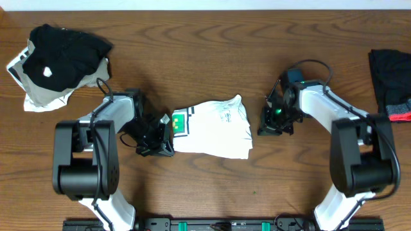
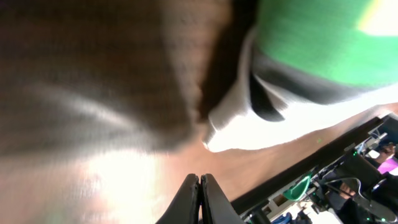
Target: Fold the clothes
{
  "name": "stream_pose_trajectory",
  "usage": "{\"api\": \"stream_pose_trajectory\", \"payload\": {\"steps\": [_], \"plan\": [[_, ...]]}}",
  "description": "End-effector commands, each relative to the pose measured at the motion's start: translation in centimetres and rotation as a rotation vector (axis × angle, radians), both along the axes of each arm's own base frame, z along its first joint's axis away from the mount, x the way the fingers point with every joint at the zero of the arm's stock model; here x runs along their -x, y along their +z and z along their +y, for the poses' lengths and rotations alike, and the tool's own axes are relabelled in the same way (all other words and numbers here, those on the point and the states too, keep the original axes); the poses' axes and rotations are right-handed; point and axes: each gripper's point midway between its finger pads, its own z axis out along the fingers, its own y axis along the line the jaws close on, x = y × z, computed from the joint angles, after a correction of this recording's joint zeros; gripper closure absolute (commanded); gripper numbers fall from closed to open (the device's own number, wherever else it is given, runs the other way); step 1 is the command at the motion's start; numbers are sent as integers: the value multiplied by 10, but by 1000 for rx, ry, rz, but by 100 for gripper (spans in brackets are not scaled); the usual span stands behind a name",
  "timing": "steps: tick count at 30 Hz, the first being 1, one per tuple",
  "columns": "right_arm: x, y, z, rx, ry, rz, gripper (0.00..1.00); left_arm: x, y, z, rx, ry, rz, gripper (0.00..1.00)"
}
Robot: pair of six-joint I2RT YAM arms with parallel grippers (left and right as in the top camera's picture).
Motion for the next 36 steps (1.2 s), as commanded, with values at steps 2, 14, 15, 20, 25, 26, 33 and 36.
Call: {"api": "stream_pose_trajectory", "payload": {"steps": [2, 14, 15, 20, 25, 26, 33, 36], "plan": [[-27, 54, -4, 17, -13, -173, 92, -22, 32, 5, -42, 42, -121, 94], [-55, 129, 63, -300, 119, -414, 82, -78, 105, -8, -32, 155, -505, 94], [-54, 126, 69, -321, 130, -407, 83, -79, 103, -10, -31, 154, -501, 94], [-49, 110, 120, -482, 233, -371, 88, -84, 89, -45, 76, 99, -472, 94], [-44, 76, 139, -500, 215, -263, 94, -89, 69, -63, 92, 89, -432, 94], [-44, 69, 140, -496, 212, -249, 94, -90, 65, -63, 90, 95, -419, 94], [-40, 32, 140, -496, 195, -158, 93, -93, 24, -66, 75, 97, -335, 94], [-41, 17, 132, -463, 170, -124, 92, -90, 6, -65, 63, 97, -288, 94]]}}
